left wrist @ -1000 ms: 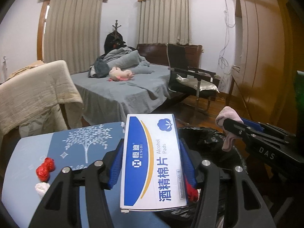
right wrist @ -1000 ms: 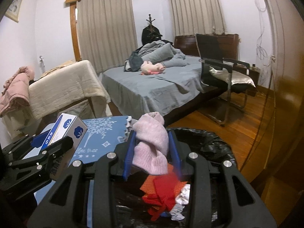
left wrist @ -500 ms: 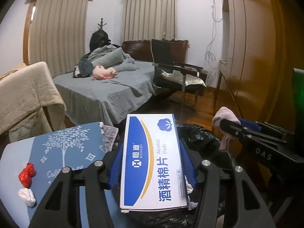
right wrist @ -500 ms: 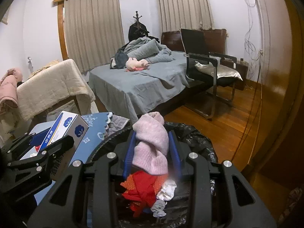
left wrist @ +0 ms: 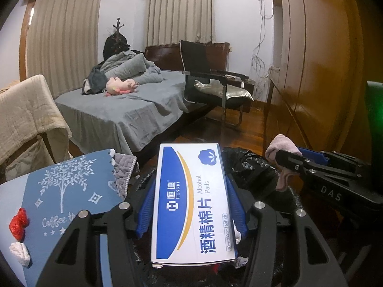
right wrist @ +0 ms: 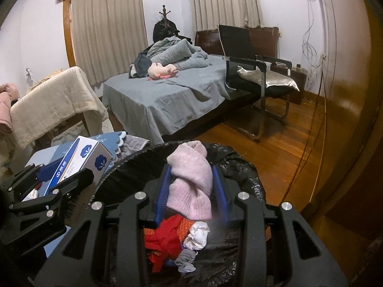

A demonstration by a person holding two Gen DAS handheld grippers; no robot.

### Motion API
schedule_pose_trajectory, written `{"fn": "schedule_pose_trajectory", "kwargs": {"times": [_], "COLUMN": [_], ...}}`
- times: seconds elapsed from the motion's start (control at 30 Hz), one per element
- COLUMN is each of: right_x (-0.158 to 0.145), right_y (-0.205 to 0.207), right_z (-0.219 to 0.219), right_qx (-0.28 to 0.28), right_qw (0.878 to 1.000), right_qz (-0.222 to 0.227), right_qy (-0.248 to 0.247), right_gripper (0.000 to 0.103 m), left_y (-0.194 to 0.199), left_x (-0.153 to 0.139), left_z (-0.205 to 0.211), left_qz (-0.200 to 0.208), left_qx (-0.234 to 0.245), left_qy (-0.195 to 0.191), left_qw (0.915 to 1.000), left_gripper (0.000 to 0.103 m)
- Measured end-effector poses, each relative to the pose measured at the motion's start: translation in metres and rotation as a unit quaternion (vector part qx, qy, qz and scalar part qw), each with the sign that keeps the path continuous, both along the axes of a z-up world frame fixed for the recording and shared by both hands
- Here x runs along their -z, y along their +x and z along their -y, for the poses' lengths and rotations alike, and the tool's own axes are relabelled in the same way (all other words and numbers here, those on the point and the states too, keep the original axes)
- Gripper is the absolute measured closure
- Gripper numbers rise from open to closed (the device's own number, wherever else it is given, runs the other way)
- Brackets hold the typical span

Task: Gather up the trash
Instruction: 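Open both tools to drop the box and sock into the bin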

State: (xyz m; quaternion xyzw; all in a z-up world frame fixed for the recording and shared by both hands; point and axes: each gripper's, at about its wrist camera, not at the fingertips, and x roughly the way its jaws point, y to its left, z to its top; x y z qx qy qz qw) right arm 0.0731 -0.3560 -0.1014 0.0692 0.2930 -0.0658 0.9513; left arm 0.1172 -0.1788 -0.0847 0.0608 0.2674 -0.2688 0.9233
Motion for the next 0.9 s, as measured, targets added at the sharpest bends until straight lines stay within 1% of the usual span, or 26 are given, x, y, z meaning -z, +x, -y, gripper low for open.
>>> {"fn": "schedule_pose_trajectory", "kwargs": {"times": [0.17,0.23,0.27,0.3,0.33,0.37,0.4,0.43,0.47,0.53,0.6,0.67,0.77,0.9], "right_x": [0.011,0.015,0.016,0.016,0.016,0.016,0.015,0.015,0.014,0.012,0.009,0.007,0.003,-0.003], "right_y": [0.008,0.010,0.011,0.012,0.012,0.012,0.012,0.011,0.011,0.010,0.008,0.008,0.007,0.006], "right_z": [0.005,0.007,0.008,0.009,0.010,0.011,0.011,0.012,0.013,0.015,0.016,0.015,0.015,0.003], "right_qx": [0.006,0.010,0.013,0.017,0.021,0.023,0.024,0.026,0.031,0.039,0.042,0.041,0.038,0.027], "right_qw": [1.000,1.000,1.000,1.000,1.000,1.000,0.999,0.999,0.999,0.999,0.999,0.999,0.999,0.999], "right_qz": [-0.013,-0.017,-0.018,-0.018,-0.017,-0.016,-0.014,-0.013,-0.011,-0.007,-0.002,-0.002,0.000,0.006], "right_qy": [0.001,-0.001,-0.003,-0.007,-0.011,-0.013,-0.016,-0.018,-0.022,-0.027,-0.029,-0.028,-0.025,-0.021], "right_gripper": [0.069,0.064,0.058,0.048,0.043,0.041,0.037,0.030,0.026,0.014,0.010,0.007,0.006,0.006], "left_y": [0.007,0.011,0.012,0.014,0.017,0.017,0.019,0.019,0.019,0.019,0.019,0.018,0.015,0.009], "left_x": [0.008,0.011,0.012,0.014,0.014,0.014,0.014,0.014,0.014,0.014,0.011,0.008,0.002,-0.007], "left_z": [0.007,0.010,0.012,0.013,0.012,0.011,0.010,0.010,0.010,0.006,0.000,-0.005,-0.016,-0.036], "left_qz": [-0.010,-0.014,-0.018,-0.023,-0.026,-0.029,-0.030,-0.029,-0.029,-0.028,-0.027,-0.025,-0.017,-0.012], "left_qx": [0.007,0.012,0.017,0.022,0.025,0.028,0.027,0.026,0.025,0.017,0.009,0.002,-0.013,-0.036], "left_qy": [0.002,0.003,0.003,0.004,0.001,-0.004,-0.006,-0.006,-0.005,-0.004,-0.004,-0.003,-0.003,-0.007], "left_qw": [0.9999,0.9998,0.9997,0.9995,0.9994,0.9992,0.9992,0.9992,0.9993,0.9994,0.9996,0.9997,0.9998,0.9992], "left_gripper": [0.048,0.048,0.047,0.047,0.042,0.035,0.033,0.031,0.029,0.023,0.022,0.017,0.014,0.013]}}
